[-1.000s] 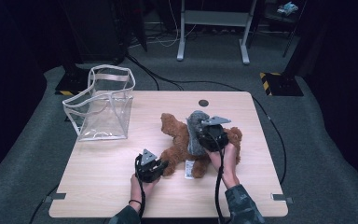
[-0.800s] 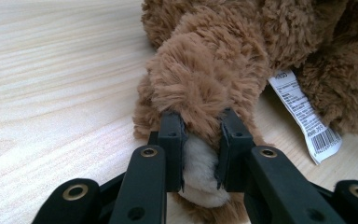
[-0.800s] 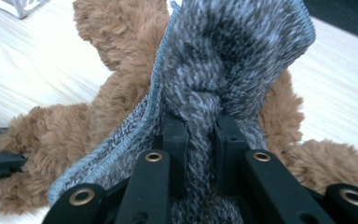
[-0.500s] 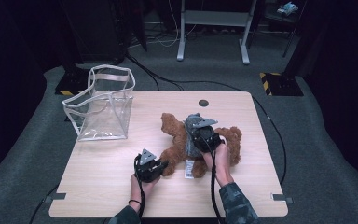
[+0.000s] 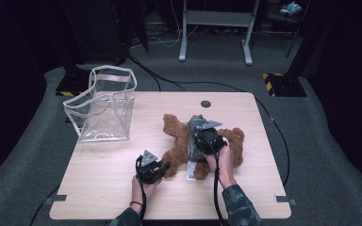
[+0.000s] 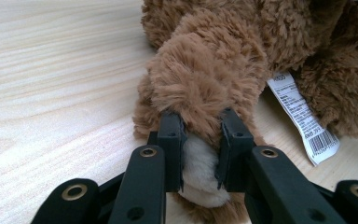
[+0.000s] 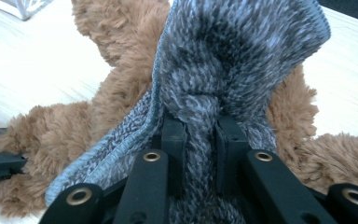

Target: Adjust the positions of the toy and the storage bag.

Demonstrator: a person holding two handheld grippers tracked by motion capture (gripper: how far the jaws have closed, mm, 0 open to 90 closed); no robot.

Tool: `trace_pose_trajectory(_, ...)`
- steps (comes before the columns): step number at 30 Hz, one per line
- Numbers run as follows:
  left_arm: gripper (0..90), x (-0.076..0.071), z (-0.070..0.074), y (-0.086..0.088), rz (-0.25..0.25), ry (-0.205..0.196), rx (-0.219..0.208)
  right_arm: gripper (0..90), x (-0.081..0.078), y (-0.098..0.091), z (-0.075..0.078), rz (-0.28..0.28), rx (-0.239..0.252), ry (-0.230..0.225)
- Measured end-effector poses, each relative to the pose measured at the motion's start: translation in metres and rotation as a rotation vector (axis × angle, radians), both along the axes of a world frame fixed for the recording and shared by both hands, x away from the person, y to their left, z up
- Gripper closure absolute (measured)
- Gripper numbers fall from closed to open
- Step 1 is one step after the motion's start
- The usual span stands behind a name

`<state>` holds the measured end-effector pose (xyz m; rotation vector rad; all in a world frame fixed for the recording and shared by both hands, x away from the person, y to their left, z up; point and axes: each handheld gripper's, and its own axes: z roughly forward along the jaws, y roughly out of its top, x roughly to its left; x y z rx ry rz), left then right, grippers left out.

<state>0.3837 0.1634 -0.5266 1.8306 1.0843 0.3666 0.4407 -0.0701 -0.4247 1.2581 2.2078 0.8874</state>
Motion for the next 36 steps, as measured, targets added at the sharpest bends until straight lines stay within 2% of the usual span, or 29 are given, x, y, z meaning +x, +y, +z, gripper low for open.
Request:
trace_pose_trajectory(2,74.5,0.000,0.000,0.000,0.001,-0.001,0.000,73.8,-0.001,-0.001,0.001,-0.007,0.010,-0.004)
trace_pose_trajectory(4,74.5,0.000,0.000,0.000,0.001,0.001,-0.003,68.7,-0.002,0.000,0.004,-0.009,-0.012,-0.011)
trace_pose_trajectory(6,74.5,0.000,0.000,0.000,-0.002,0.001,-0.002,57.7,-0.003,-0.001,0.008,-0.023,-0.015,-0.030)
trace_pose_trajectory(7,74.5,0.000,0.000,0.000,0.000,0.002,-0.002,50.7,-0.003,-0.002,0.009,-0.035,-0.031,-0.021)
trace_pose_trajectory(10,74.5,0.000,0.000,0.000,0.001,0.000,0.000,40.1,0.001,-0.005,0.008,-0.053,-0.021,-0.019)
trace_pose_trajectory(11,74.5,0.000,0.000,0.000,0.000,0.001,0.001,40.4,0.002,-0.005,0.007,-0.050,-0.006,0.012)
trace_pose_trajectory(12,74.5,0.000,0.000,0.000,-0.002,0.000,0.003,40.7,0.003,-0.005,0.004,-0.040,0.008,0.024)
trace_pose_trajectory(13,74.5,0.000,0.000,0.000,-0.001,0.000,0.003,43.2,0.004,-0.005,0.002,-0.035,0.009,0.023)
trace_pose_trajectory(15,74.4,0.000,0.000,0.000,-0.001,-0.001,0.003,54.4,0.005,-0.005,-0.001,-0.015,0.031,0.028)
trace_pose_trajectory(17,74.5,0.000,0.000,0.000,-0.001,-0.002,0.004,64.7,0.002,-0.004,-0.003,-0.002,0.032,0.010)
trace_pose_trajectory(20,74.4,0.000,0.000,0.000,0.000,0.000,0.002,71.2,-0.001,-0.006,-0.002,-0.003,0.041,0.002)
trace_pose_trajectory(25,74.5,0.000,0.000,0.000,-0.001,-0.003,0.006,72.8,-0.001,-0.013,0.008,-0.031,0.082,-0.035)
trace_pose_trajectory(27,74.4,0.000,0.000,-0.001,0.003,-0.007,0.002,72.7,0.001,-0.011,0.010,-0.027,0.076,-0.045)
trace_pose_trajectory(29,74.4,0.000,0.000,-0.001,0.002,-0.006,0.001,72.5,0.002,-0.007,0.009,-0.026,0.077,-0.031)
trace_pose_trajectory(31,74.4,0.000,0.000,0.000,0.004,-0.004,-0.002,71.9,0.003,-0.003,0.004,-0.023,0.048,-0.017)
trace_pose_trajectory(34,74.4,0.000,0.000,-0.001,0.003,-0.007,0.003,71.8,0.002,-0.008,0.005,-0.026,0.069,-0.021)
trace_pose_trajectory(36,74.4,0.000,0.000,0.000,0.000,0.000,0.002,72.0,0.000,-0.010,0.010,-0.038,0.056,-0.042)
